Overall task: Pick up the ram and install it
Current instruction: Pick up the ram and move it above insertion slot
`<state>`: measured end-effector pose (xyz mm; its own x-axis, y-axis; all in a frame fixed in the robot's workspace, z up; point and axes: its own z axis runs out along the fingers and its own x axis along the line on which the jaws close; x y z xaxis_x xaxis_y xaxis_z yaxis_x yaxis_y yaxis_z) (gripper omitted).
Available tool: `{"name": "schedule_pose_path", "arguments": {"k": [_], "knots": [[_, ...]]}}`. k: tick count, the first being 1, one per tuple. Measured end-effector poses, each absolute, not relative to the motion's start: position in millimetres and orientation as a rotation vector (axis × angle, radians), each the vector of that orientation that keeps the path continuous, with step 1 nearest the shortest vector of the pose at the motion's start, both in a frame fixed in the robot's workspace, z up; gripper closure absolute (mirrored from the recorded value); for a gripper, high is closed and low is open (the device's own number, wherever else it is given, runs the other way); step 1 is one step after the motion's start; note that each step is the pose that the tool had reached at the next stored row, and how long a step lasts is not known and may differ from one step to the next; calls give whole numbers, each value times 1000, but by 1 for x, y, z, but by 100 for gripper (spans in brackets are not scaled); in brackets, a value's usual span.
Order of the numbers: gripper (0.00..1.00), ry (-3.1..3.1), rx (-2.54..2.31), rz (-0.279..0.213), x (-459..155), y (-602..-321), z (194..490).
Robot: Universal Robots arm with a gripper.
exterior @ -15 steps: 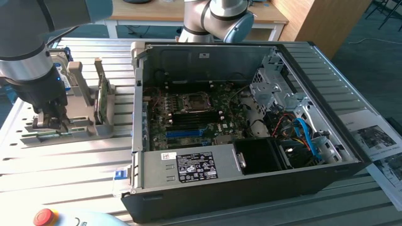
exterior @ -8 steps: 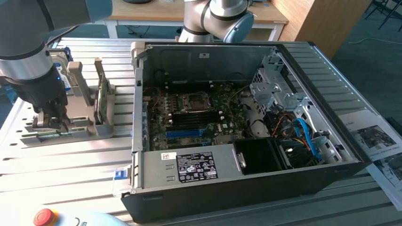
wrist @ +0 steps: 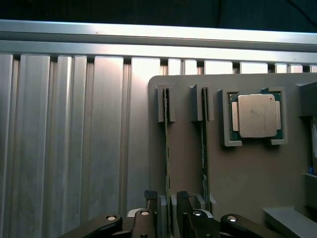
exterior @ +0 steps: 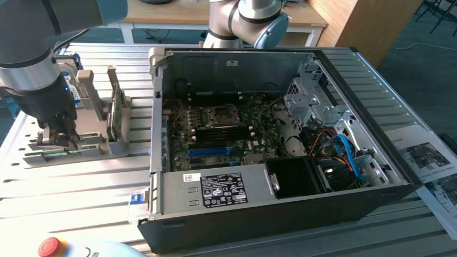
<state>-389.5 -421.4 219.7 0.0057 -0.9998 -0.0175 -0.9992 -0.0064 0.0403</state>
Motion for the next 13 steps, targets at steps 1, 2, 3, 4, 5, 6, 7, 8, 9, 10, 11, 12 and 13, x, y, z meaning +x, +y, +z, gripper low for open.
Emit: {"name": "schedule_pose_path", "arguments": {"k": [1, 2, 3, 4, 5, 6, 7, 8, 9, 10, 11, 12, 13], "knots": [[70, -2203, 2216, -64, -390, -421, 220], [70, -2203, 2216, -64, -391, -421, 219], [70, -2203, 2216, -64, -391, -421, 219], [70, -2203, 2216, -64, -392, -421, 219], [70, -2203, 2216, -64, -392, -421, 219], [70, -2203, 2216, -64, -393, -421, 219], [70, -2203, 2216, -64, -393, -421, 219], [70, -2203, 2216, -64, -394, -420, 219], [70, -2203, 2216, -64, -395, -420, 218], [70, -2203, 2216, -64, -396, -420, 218], [70, -2203, 2216, -64, -396, -419, 218], [70, -2203, 2216, -64, -397, -419, 218], [70, -2203, 2216, -64, -398, -419, 217]]}}
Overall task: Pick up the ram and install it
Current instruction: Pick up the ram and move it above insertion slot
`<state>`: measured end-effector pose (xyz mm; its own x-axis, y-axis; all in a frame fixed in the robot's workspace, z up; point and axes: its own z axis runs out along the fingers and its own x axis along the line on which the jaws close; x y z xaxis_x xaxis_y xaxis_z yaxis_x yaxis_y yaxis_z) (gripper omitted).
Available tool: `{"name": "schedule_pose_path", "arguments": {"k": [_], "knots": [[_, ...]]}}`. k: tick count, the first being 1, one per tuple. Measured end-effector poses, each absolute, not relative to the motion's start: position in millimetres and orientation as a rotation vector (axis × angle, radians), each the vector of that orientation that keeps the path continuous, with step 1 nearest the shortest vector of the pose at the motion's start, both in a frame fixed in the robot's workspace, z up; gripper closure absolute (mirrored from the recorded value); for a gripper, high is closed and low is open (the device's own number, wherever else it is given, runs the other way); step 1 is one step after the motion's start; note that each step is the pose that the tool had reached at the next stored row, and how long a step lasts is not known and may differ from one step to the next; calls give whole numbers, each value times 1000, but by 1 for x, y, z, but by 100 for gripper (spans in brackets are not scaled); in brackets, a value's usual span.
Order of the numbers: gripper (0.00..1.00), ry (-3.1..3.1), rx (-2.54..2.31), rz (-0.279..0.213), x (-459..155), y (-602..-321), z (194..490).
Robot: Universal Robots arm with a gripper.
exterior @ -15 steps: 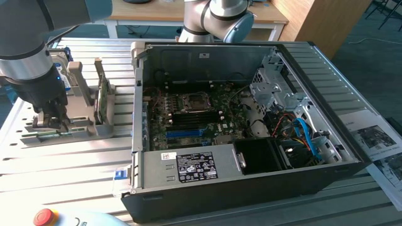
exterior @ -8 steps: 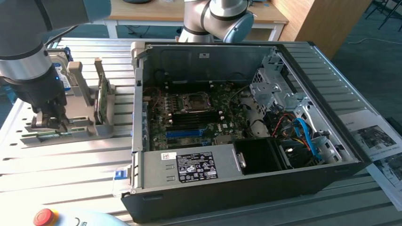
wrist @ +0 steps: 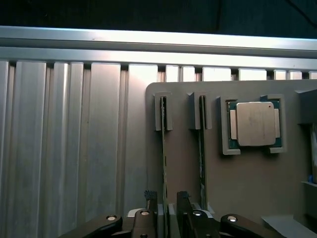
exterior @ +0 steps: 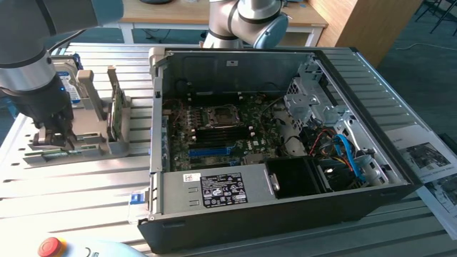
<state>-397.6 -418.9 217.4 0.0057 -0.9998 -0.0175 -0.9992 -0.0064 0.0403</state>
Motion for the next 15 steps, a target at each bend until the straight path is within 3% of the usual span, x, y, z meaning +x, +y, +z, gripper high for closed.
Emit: {"name": "schedule_pose_path", "arguments": {"k": [15], "knots": [[70, -2203, 2216, -64, -400, -418, 213]]}}
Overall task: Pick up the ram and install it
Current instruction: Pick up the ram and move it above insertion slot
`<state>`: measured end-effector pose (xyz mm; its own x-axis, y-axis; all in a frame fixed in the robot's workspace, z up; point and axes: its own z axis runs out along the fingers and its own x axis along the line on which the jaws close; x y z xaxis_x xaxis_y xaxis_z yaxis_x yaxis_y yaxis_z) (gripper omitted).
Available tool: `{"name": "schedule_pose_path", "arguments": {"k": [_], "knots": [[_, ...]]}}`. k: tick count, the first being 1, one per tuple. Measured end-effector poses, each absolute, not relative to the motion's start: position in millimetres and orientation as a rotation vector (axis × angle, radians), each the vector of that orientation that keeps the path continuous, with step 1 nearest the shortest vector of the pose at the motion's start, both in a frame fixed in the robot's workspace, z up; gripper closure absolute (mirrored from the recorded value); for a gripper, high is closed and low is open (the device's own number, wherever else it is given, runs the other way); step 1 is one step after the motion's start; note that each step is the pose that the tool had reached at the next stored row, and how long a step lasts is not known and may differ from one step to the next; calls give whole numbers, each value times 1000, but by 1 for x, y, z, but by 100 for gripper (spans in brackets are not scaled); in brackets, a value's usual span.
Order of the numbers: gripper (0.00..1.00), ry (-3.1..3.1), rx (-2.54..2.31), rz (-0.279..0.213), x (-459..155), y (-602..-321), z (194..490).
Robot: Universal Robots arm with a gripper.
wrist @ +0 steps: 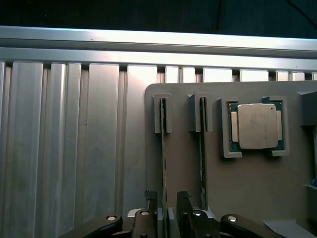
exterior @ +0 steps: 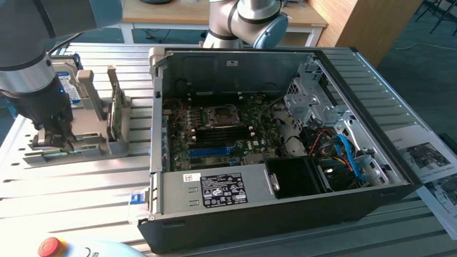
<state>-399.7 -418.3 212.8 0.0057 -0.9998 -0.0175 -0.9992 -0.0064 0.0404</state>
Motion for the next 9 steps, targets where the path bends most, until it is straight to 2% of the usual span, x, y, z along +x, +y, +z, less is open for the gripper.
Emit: {"name": "schedule_pose_path", "arguments": {"k": [9], "knots": [[70, -2203, 2216, -64, -400, -418, 206]]}}
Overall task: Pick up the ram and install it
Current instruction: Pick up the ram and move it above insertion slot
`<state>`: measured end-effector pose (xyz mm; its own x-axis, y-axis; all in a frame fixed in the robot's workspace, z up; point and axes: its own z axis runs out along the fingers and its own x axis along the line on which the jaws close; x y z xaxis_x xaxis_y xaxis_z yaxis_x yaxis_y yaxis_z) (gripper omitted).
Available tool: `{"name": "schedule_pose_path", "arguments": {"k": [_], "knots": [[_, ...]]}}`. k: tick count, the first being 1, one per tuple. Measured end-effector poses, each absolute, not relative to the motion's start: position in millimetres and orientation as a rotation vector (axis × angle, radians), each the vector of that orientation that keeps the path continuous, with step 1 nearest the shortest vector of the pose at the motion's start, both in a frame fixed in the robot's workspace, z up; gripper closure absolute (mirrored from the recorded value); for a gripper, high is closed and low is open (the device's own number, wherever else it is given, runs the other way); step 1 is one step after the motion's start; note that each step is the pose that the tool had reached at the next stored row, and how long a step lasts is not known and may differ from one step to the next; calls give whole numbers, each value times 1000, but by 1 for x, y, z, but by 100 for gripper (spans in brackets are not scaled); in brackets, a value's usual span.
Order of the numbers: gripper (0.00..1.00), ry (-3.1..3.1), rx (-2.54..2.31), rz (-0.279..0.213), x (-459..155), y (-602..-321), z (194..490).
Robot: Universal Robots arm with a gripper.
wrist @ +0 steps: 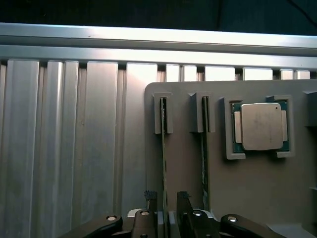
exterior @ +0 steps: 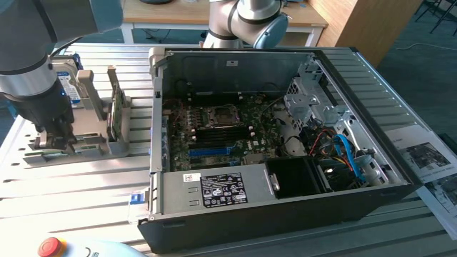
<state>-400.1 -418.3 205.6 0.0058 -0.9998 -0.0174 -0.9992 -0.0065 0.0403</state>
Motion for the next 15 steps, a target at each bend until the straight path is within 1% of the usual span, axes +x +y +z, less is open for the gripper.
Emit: {"name": "schedule_pose_path", "arguments": {"k": [15], "knots": [[70, -2203, 2216, -64, -398, -418, 201]]}}
